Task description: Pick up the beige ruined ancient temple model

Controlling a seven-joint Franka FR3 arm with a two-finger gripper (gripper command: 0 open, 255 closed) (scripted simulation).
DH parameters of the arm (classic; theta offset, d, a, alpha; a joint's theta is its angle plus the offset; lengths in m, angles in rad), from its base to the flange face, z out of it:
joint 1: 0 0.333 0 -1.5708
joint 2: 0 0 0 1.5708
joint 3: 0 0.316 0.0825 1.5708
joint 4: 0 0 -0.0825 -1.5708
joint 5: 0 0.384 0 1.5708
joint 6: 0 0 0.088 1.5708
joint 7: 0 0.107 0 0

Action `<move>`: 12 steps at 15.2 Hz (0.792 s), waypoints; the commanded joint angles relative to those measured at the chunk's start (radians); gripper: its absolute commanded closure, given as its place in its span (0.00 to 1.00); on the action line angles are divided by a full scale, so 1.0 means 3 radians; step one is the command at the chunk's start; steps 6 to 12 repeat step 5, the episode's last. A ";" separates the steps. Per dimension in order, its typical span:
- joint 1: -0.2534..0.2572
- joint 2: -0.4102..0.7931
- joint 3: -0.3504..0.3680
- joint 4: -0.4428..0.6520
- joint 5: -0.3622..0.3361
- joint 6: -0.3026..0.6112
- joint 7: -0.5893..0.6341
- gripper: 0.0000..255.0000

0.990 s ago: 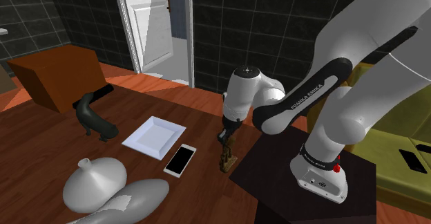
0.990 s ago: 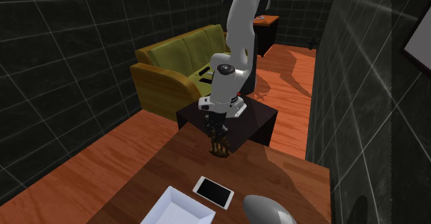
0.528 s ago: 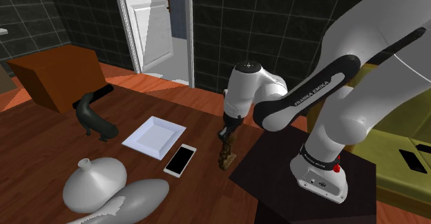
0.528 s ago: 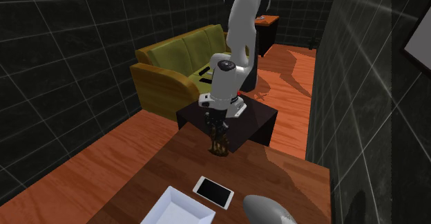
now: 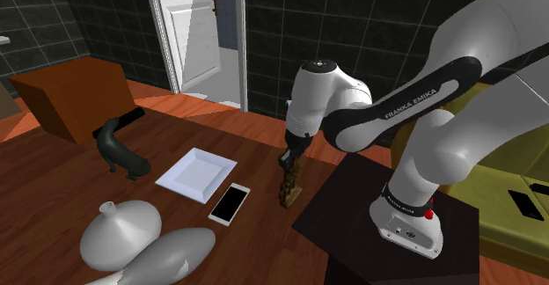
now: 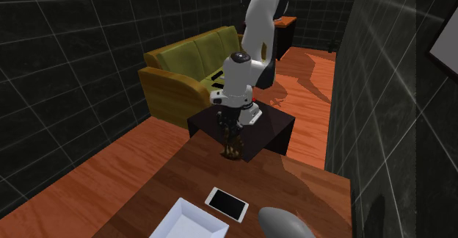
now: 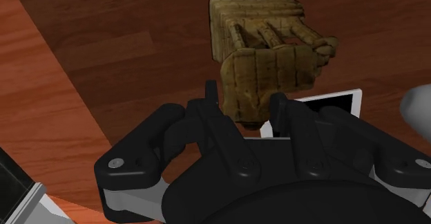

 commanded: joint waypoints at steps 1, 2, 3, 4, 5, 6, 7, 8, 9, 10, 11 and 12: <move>0.0022 -0.0087 -0.0031 0.0037 0.0012 -0.0125 -0.0020 1.00; 0.0030 -0.0127 -0.0047 0.0060 0.0015 -0.0187 -0.0031 1.00; 0.0036 -0.0165 -0.0063 0.0083 0.0017 -0.0248 -0.0040 1.00; 0.0037 -0.0171 -0.0065 0.0087 0.0017 -0.0257 -0.0042 1.00; 0.0037 -0.0171 -0.0066 0.0087 0.0017 -0.0258 -0.0042 1.00; 0.0037 -0.0171 -0.0066 0.0087 0.0017 -0.0258 -0.0042 1.00; 0.0037 -0.0171 -0.0066 0.0087 0.0017 -0.0258 -0.0042 1.00; 0.0037 -0.0171 -0.0066 0.0087 0.0017 -0.0258 -0.0042 1.00; 0.0037 -0.0171 -0.0066 0.0087 0.0017 -0.0258 -0.0042 1.00; 0.0037 -0.0171 -0.0066 0.0087 0.0017 -0.0258 -0.0042 1.00; 0.0037 -0.0171 -0.0066 0.0087 0.0017 -0.0258 -0.0042 1.00; 0.0037 -0.0171 -0.0066 0.0087 0.0017 -0.0258 -0.0042 1.00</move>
